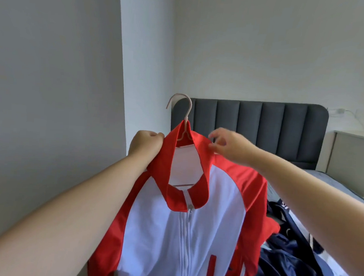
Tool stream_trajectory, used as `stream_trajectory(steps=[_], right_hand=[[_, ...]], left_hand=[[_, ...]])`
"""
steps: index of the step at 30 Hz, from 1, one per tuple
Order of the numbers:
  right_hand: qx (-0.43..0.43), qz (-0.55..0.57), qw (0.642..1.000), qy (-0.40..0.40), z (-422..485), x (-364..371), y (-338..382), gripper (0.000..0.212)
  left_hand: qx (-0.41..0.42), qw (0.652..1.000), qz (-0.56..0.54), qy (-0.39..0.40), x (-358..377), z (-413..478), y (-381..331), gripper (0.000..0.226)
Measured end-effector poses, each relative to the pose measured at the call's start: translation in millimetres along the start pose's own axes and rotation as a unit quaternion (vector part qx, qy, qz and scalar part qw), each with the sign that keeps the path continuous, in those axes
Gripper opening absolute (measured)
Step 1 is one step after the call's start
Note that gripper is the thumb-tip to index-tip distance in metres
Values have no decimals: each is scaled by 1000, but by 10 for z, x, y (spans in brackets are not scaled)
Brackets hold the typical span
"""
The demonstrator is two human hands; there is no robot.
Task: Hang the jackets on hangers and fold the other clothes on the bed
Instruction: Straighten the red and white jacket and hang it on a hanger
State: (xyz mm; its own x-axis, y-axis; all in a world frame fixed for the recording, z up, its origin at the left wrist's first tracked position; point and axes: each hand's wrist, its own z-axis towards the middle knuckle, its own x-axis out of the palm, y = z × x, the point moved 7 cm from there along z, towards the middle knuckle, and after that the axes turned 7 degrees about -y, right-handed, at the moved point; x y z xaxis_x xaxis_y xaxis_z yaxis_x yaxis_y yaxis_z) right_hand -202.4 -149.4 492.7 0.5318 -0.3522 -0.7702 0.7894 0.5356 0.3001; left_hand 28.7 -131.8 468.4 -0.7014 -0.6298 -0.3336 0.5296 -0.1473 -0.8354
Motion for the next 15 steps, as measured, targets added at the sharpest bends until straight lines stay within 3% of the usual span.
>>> stream_trajectory(steps=[2,4,6,9,15], right_hand=[[34,-38,998,42,-2,170,-93,35],[56,-8,998,-27,17,112,-149,51],[84,28,991,-102,27,3,-201,52],[130,62,977,-160,50,-94,-188,48],[111,111,955,-251,141,-188,311,51]], left_hand=[[16,999,-19,21,18,-2,-46,24],[45,997,-43,47,7,12,-104,27],[112,992,4,54,-67,45,-140,30],[226,960,163,39,-216,27,-121,39],[260,947,175,-73,-763,60,-183,44]])
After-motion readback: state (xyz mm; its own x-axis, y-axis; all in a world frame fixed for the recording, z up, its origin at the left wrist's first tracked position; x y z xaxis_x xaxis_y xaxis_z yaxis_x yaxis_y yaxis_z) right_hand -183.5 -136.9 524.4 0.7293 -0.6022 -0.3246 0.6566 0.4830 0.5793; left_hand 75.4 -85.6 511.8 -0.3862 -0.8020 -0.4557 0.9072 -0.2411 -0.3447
